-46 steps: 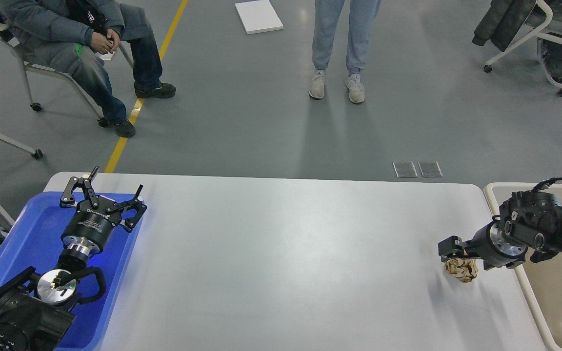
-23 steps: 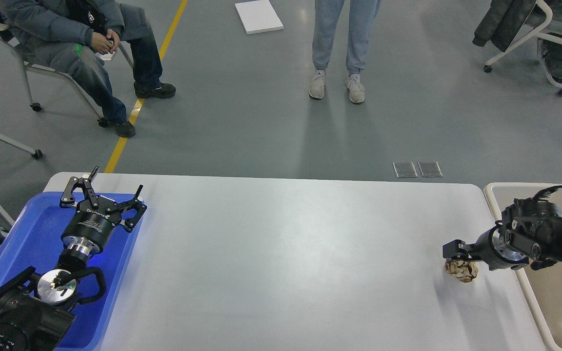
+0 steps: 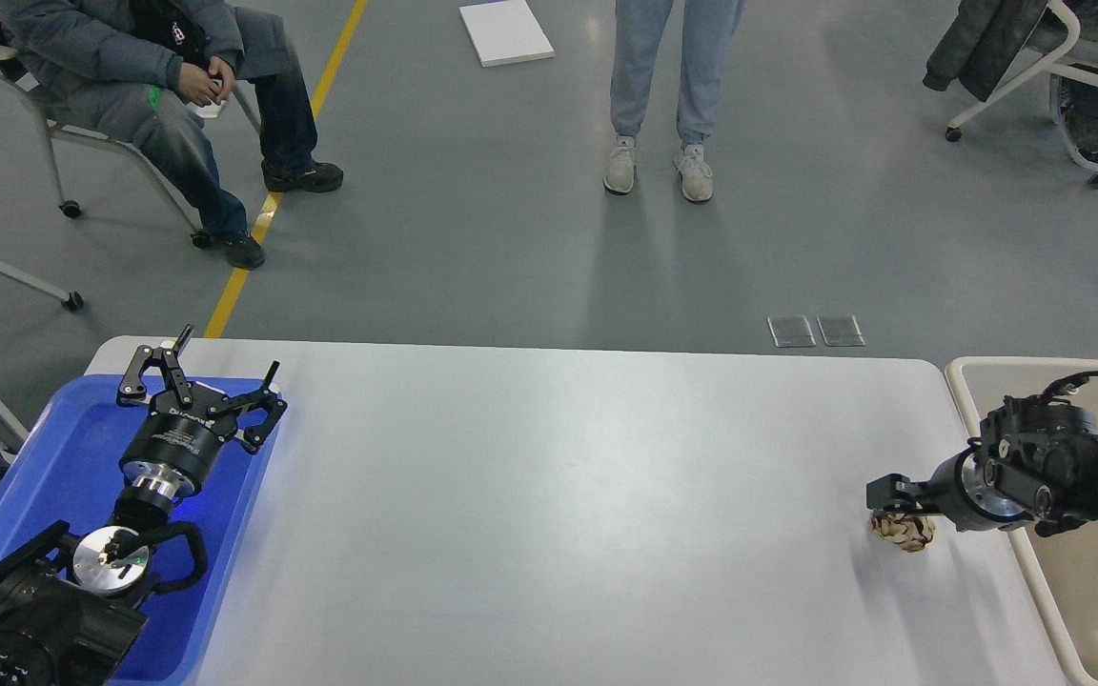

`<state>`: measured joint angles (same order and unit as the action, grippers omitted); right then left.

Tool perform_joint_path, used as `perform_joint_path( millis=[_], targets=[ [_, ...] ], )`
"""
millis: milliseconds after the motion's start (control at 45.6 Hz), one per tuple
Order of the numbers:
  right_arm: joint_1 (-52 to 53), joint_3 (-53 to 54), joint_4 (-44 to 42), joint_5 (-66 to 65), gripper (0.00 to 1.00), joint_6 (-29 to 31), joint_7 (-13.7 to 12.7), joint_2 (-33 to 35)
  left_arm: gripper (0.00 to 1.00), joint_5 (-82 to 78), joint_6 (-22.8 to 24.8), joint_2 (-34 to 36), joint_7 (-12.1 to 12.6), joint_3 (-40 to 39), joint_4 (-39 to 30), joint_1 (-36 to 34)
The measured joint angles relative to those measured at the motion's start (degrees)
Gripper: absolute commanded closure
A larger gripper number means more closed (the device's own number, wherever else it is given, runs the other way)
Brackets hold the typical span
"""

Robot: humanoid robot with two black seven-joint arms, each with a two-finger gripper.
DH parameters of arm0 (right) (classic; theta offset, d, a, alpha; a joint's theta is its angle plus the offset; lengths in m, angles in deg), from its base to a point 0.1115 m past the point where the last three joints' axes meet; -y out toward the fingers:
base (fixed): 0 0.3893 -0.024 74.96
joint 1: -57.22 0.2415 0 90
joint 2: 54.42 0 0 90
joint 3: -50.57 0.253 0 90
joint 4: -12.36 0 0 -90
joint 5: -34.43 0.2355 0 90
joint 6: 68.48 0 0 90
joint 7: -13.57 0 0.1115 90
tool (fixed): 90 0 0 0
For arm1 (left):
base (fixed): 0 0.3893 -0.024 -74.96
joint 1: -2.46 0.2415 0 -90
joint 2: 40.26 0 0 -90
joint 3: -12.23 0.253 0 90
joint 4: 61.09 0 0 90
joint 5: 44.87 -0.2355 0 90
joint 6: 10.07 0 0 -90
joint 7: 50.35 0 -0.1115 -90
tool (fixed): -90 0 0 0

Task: Tidy desktop
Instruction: 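Close the right gripper around the paper ball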

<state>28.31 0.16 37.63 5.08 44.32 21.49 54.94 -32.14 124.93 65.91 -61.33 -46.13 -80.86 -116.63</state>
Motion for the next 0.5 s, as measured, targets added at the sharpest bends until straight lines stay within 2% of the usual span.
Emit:
perform_joint_path(
  millis=[176,263,373,439,505],
  targets=[
    [-0.58,-0.08,-0.01,-0.37,0.15,-0.59,0.19,-0.49,0.00,0.00,0.00,0.00,0.00,0.00,0.00,0.00],
    [-0.78,-0.12,-0.07,-0.70,0.29,-1.04,0.78,-0.75,0.00,0.00,0.00,0.00,0.00,0.00,0.00,0.00],
    [-0.96,-0.16,-0.07,-1.78,0.52,-1.68,1.65,-0.95,0.00,0.00,0.00,0.00,0.00,0.00,0.00,0.00],
    [-1.13,-0.17,-0.07,-2.88,0.62,-2.31,2.33,-1.03,0.00,0.00,0.00,0.00,0.00,0.00,0.00,0.00],
    [-1.27,-0.18,-0.07,-4.27,0.78,-3.10,3.04,-1.09,0.00,0.00,0.00,0.00,0.00,0.00,-0.01,0.00]
  ],
)
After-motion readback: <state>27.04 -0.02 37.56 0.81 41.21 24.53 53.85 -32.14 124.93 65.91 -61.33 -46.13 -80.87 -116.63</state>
